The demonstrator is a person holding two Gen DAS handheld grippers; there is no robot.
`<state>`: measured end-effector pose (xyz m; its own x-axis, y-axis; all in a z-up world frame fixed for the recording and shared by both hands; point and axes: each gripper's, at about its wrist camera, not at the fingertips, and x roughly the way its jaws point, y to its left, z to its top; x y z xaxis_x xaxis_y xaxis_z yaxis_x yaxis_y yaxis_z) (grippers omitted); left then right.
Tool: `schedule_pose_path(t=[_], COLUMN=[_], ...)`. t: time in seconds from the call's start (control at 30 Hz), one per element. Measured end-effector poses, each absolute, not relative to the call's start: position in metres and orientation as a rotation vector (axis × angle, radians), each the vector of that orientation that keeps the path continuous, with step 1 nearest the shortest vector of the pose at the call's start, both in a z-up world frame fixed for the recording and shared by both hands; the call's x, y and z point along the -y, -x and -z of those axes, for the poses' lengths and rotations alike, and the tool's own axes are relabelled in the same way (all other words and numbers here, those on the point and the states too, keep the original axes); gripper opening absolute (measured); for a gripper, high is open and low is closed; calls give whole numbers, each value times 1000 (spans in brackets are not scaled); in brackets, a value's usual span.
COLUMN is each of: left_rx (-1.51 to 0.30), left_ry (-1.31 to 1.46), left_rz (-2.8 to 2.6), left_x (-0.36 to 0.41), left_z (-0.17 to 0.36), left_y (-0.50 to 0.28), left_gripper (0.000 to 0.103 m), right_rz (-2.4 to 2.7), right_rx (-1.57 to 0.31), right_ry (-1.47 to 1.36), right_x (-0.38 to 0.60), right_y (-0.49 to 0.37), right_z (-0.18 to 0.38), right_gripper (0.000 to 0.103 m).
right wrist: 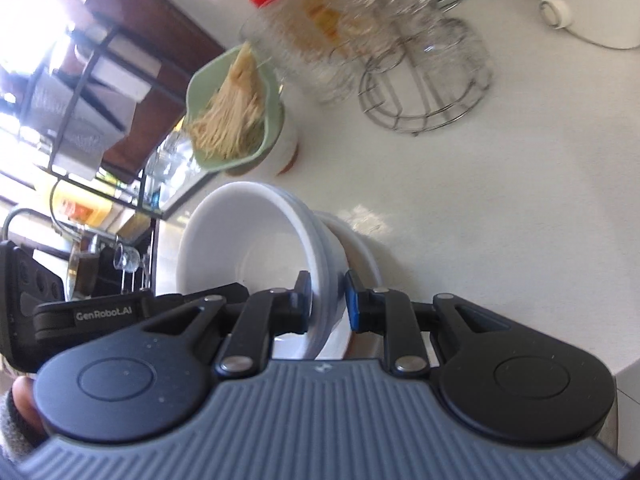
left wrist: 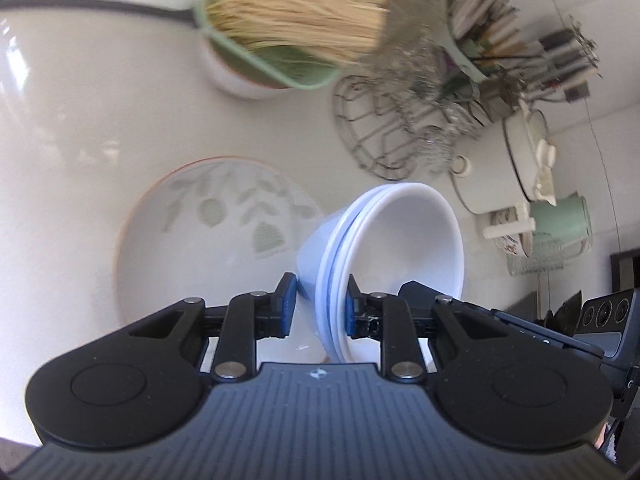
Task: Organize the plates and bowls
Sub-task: 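Carry the nested bowl stack with both grippers over the plate stack, then lower the nested bowls onto the leaf-pattern plate stack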
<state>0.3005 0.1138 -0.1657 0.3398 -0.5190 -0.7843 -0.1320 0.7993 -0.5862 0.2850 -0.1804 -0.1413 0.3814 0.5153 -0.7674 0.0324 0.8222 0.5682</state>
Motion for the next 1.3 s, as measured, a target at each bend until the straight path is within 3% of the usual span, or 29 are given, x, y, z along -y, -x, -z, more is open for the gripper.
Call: schedule_pose_path(t=[0.83,1.3], left_rx=[-1221,-1133], left_ry=[649,517], left_rz=[256,235], left_x=[-158,-154], left_z=[212,177], left_y=[-289,-280], left_gripper=[28,28], right_rz=[-262,-264], right_rx=[-1302,-1237], right_ry=[-461,-465], right_x=[112,120], right_y=[-295,-290], right_z=[186,167], right_gripper=[21,22])
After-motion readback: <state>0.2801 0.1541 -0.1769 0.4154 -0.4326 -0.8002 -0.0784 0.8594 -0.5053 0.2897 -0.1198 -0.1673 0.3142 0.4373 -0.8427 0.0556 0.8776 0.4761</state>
